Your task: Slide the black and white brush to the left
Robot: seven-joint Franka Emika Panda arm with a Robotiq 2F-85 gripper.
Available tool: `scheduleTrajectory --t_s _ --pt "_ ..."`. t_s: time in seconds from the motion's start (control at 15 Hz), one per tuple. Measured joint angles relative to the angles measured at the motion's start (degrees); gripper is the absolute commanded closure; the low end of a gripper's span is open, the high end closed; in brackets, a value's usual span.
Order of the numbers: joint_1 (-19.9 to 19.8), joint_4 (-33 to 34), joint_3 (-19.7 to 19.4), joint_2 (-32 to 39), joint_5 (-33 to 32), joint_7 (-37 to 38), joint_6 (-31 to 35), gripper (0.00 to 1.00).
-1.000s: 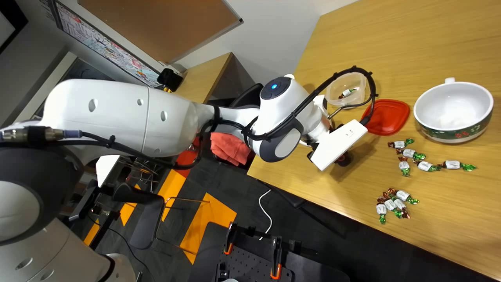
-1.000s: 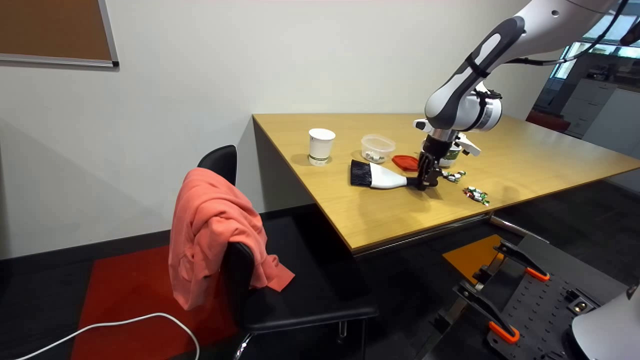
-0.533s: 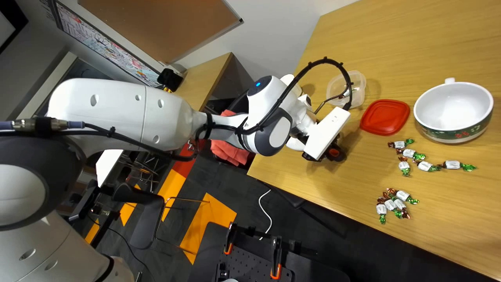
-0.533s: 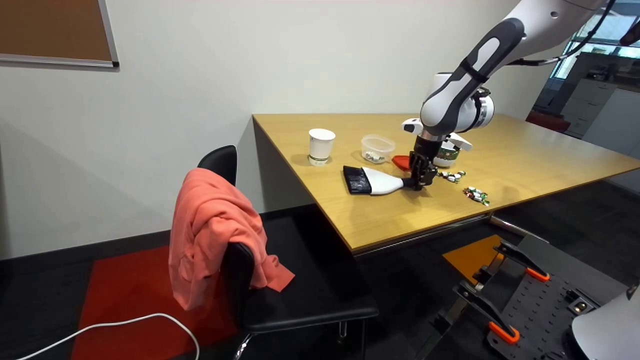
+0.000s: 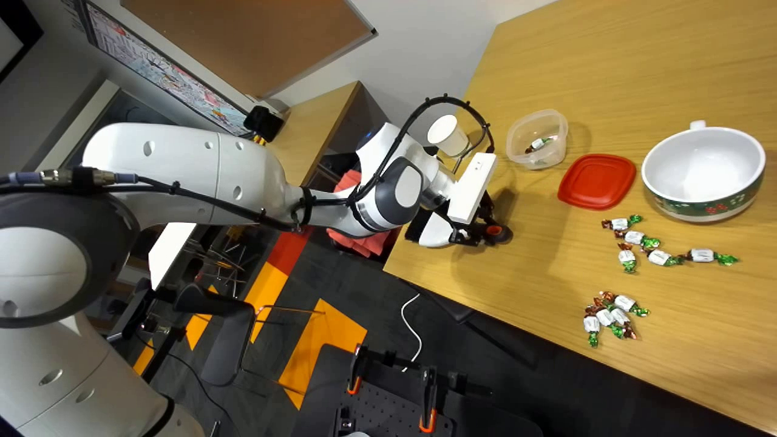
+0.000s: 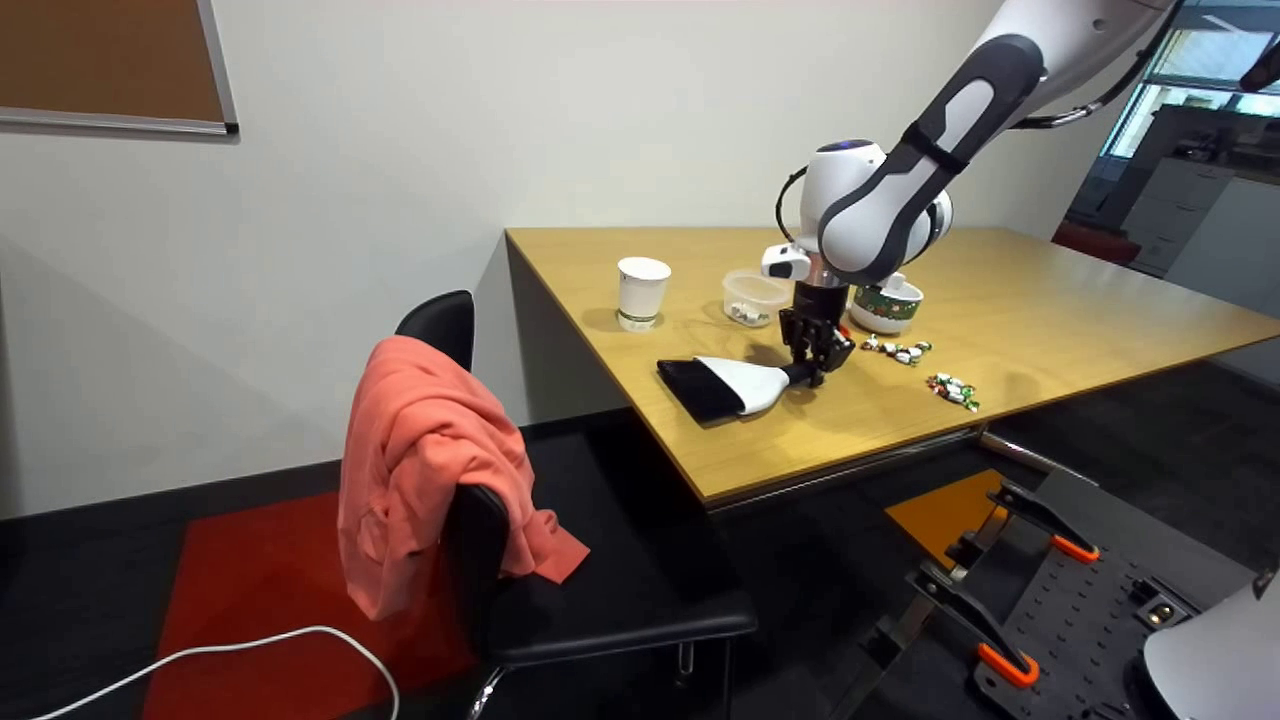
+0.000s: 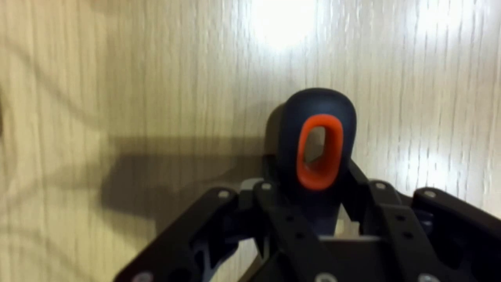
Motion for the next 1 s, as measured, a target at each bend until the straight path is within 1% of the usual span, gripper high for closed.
scheduleTrajectory --t_s 0.4,0.67,0.73,0.8,0.87,1.0 --pt "5.4 0.2 -0.4 -0.2 -9.5 0.0 -2.3 0.85" --pt "7.9 0.2 -0.7 -0.4 -14.5 0.0 -2.5 0.85" --pt "8.2 0.2 -0.7 -0.4 -15.8 0.0 -2.5 0.66" --pt "8.4 0.2 -0.7 -0.4 -16.9 0.1 -2.5 0.35" --pt "8.5 0.2 -0.8 -0.4 -18.1 0.1 -2.5 0.33" --pt "8.5 0.1 -0.8 -0.4 -20.2 0.1 -2.5 0.20"
